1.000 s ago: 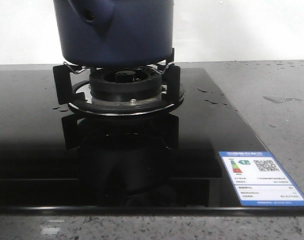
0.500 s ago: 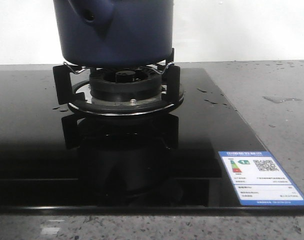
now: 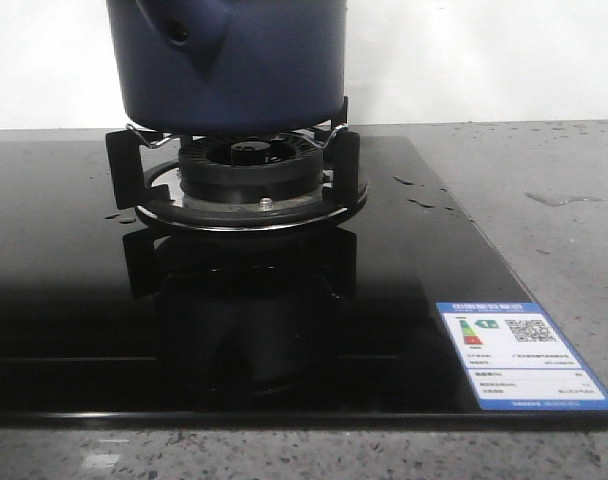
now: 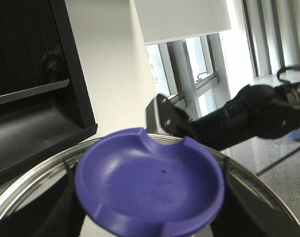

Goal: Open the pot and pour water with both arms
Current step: 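Carry the empty cup back and set it on the counter, open right gripper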

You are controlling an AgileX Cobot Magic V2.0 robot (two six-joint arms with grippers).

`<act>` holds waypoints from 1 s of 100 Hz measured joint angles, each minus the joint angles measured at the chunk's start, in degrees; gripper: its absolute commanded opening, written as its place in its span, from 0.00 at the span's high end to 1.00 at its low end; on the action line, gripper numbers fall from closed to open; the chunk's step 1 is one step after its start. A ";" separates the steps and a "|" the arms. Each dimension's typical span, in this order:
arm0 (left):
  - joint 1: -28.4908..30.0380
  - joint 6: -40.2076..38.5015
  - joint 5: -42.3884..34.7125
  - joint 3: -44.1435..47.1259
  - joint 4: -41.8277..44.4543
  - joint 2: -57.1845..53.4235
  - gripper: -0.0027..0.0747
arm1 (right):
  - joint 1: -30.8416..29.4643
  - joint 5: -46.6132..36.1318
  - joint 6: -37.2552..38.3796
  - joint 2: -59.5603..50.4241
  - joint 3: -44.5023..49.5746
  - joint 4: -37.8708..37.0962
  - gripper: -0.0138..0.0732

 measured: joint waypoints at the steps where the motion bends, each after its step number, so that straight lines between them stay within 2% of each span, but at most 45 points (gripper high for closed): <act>1: 0.00 0.00 0.00 0.00 0.00 0.00 0.62 | -0.35 0.00 0.10 -0.27 0.31 0.36 0.61; 16: 0.00 0.00 0.04 0.00 0.00 0.00 0.62 | -8.13 -4.05 0.23 -7.30 11.82 6.13 0.61; 28: 0.00 0.00 0.04 0.00 0.00 0.00 0.62 | -12.56 -15.09 0.34 -13.25 26.54 9.75 0.61; 42: 0.00 0.00 0.27 0.00 0.03 0.12 0.62 | -14.02 -29.26 0.34 -17.65 42.39 12.09 0.61; 56: -1.22 0.00 0.27 0.66 0.29 1.11 0.62 | -13.96 -37.59 0.34 -18.09 53.49 12.45 0.61; 70: -2.96 0.00 0.17 1.13 1.32 2.25 0.62 | -13.96 -41.65 0.34 -17.88 58.78 12.80 0.61; 87: -3.77 0.00 -0.20 1.13 1.77 2.62 0.62 | -13.96 -42.64 0.34 -17.35 59.38 12.94 0.60; 94: -3.77 0.00 -0.27 1.13 1.77 2.62 0.62 | -13.96 -42.76 0.34 -17.25 59.38 13.18 0.55; 100: -3.77 0.00 -0.33 1.13 1.77 2.62 0.62 | -13.96 -42.75 0.34 -17.25 59.38 13.46 0.45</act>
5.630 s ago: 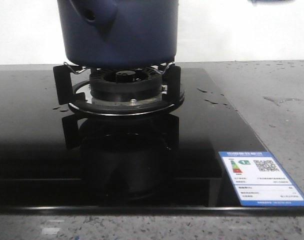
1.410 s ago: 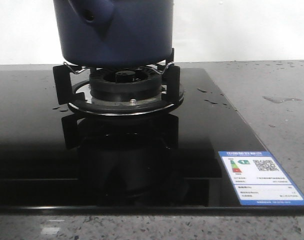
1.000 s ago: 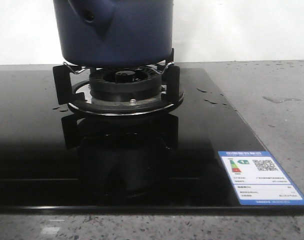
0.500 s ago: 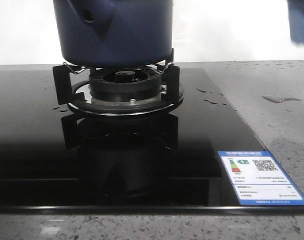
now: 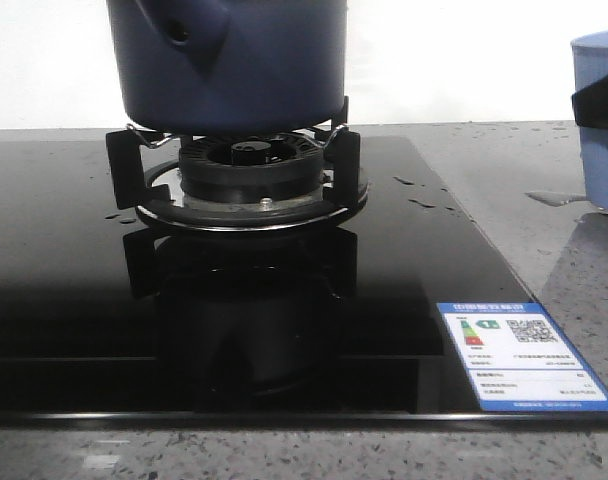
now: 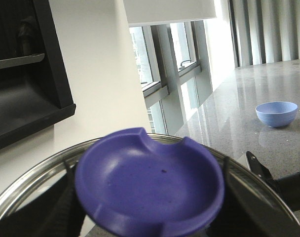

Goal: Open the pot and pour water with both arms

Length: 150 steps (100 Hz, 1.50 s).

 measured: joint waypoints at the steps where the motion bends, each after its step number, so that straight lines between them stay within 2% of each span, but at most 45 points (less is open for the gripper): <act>1: 0.00 0.00 0.00 0.00 0.00 0.00 0.62 | 0.00 0.00 0.00 0.00 0.00 0.14 0.44; 11: 0.00 0.00 0.00 0.00 0.00 0.00 0.62 | 0.00 -0.07 0.00 0.00 0.00 2.51 0.25; 21: -0.08 0.00 0.00 0.00 0.00 0.13 0.62 | 0.00 -0.13 0.00 0.00 0.00 5.63 0.17; 55: -1.36 0.00 -0.51 0.00 1.07 0.62 0.62 | -0.09 -0.29 0.00 -2.23 0.00 7.53 0.16; 77: -1.99 0.00 -1.81 0.00 1.31 1.82 0.62 | -0.09 0.45 0.00 -10.69 -0.11 7.62 0.16; 99: -2.63 0.00 -2.49 0.00 1.31 8.44 0.62 | -0.09 2.01 0.00 -17.95 -0.11 7.62 0.17; 106: -3.46 0.00 -3.26 0.00 1.31 11.20 0.62 | -0.09 2.91 0.00 -19.45 -0.11 7.62 0.23; 113: -4.63 0.10 -3.58 0.00 1.31 14.07 0.62 | 0.22 4.45 0.00 -21.15 -0.11 7.62 0.36; 131: -7.06 2.67 -3.89 0.22 0.76 20.05 0.62 | 1.36 10.86 0.00 -26.78 -0.11 7.62 0.93; 150: -7.30 5.78 -7.85 0.22 -1.14 22.08 0.62 | 1.37 13.98 0.00 -31.70 -0.11 7.62 0.92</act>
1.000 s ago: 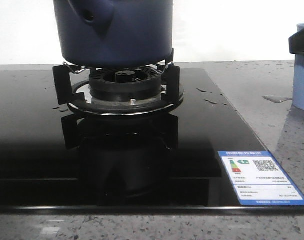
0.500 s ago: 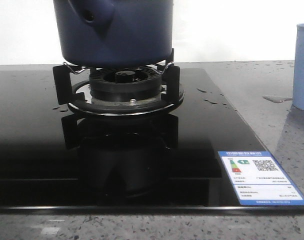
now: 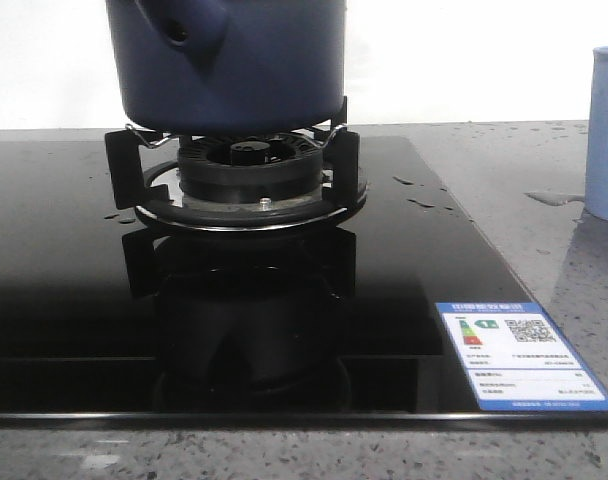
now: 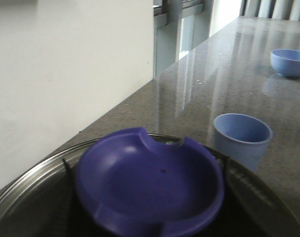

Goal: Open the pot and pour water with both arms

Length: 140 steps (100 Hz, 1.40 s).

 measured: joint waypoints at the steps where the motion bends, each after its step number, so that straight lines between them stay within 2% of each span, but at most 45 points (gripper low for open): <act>1: 0.00 -0.02 -0.44 0.00 -0.08 0.00 0.62 | 0.00 -0.01 0.00 -0.12 0.00 0.00 0.92; 19: 0.00 0.33 -3.29 0.00 -0.65 0.41 0.62 | 0.00 0.21 0.00 -1.18 0.00 0.00 0.92; 69: 0.00 0.45 -2.23 0.00 -0.82 3.85 0.61 | 0.00 0.36 0.00 -1.18 0.00 0.00 0.92; 76: 0.00 0.45 -2.23 0.00 -0.82 3.85 0.53 | 0.00 0.36 0.00 -1.18 0.00 0.00 0.92; 91: 0.00 1.12 -2.23 0.00 -0.70 3.85 0.24 | 0.00 0.50 0.00 -1.18 0.00 0.00 0.92; 100: 0.00 1.38 -2.01 0.00 -2.18 3.85 0.18 | 0.00 0.70 0.00 -1.18 0.00 0.00 0.92; 116: 0.00 1.38 -1.86 0.00 -5.38 2.23 0.18 | 0.00 0.99 0.00 -1.18 0.00 0.00 0.92; 123: 0.00 1.38 -1.86 0.00 -5.88 0.23 0.24 | 0.00 1.13 0.00 -1.18 0.00 0.00 0.92; 130: 0.35 0.33 -2.44 0.00 -5.22 -2.66 0.35 | 0.00 1.40 0.00 -1.18 0.00 0.00 0.92; 140: 1.66 -3.50 -4.16 0.00 -1.68 -7.87 0.57 | 0.00 2.86 0.00 -1.86 0.00 0.00 0.92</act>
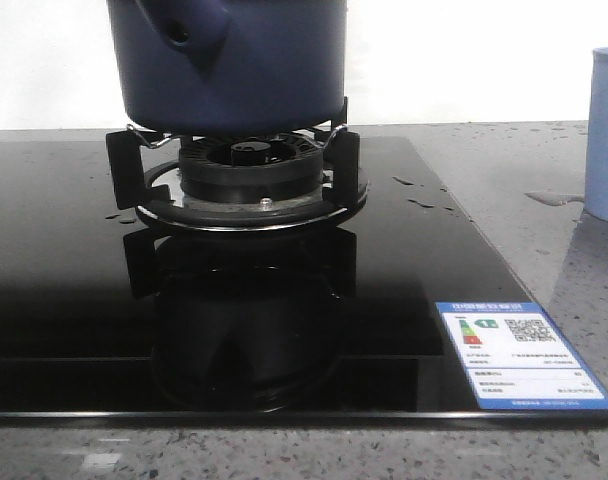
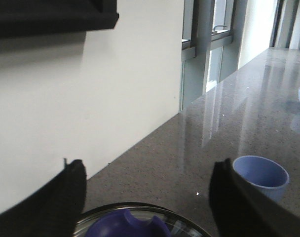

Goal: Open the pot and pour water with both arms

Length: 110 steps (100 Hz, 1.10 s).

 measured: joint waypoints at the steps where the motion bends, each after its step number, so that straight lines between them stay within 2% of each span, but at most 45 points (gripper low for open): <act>1: 0.10 -0.33 -0.28 0.00 0.34 -0.40 0.58 | 0.00 0.21 0.00 -0.03 0.00 0.00 0.92; 8: 1.27 -3.43 -0.98 0.00 4.01 -4.53 0.77 | 0.00 3.06 0.00 -1.53 0.00 -0.13 0.93; 11: 1.74 -4.62 -1.11 0.00 5.42 -6.65 0.82 | 0.00 4.55 0.00 -2.33 0.00 -0.26 0.93; 12: 1.99 -5.15 -1.11 0.00 6.00 -7.08 0.87 | 0.00 5.61 0.00 -2.75 0.00 -0.42 0.93; 19: 3.26 -6.81 -1.62 1.11 7.92 -11.58 0.99 | 0.00 9.21 0.00 -5.32 0.00 -1.37 0.93; 33: 5.44 -7.78 -4.07 7.70 9.08 -21.88 0.99 | 0.00 12.25 0.00 -12.11 1.79 -3.14 0.93; 56: 6.64 -8.14 -13.30 26.51 9.17 -40.40 0.99 | 0.00 14.00 0.00 -21.95 5.42 -2.77 0.93; 80: 6.64 -8.14 -18.37 44.44 8.17 -55.45 0.99 | 0.00 15.32 0.00 -23.93 6.32 -2.51 0.93; 92: 6.64 -8.14 -18.69 48.84 7.03 -60.90 0.99 | 0.00 15.32 0.00 -23.93 6.32 -2.41 0.93; 110: 6.64 -8.14 -18.69 50.41 6.39 -65.46 0.99 | 0.00 15.32 0.00 -23.93 6.41 -2.41 0.93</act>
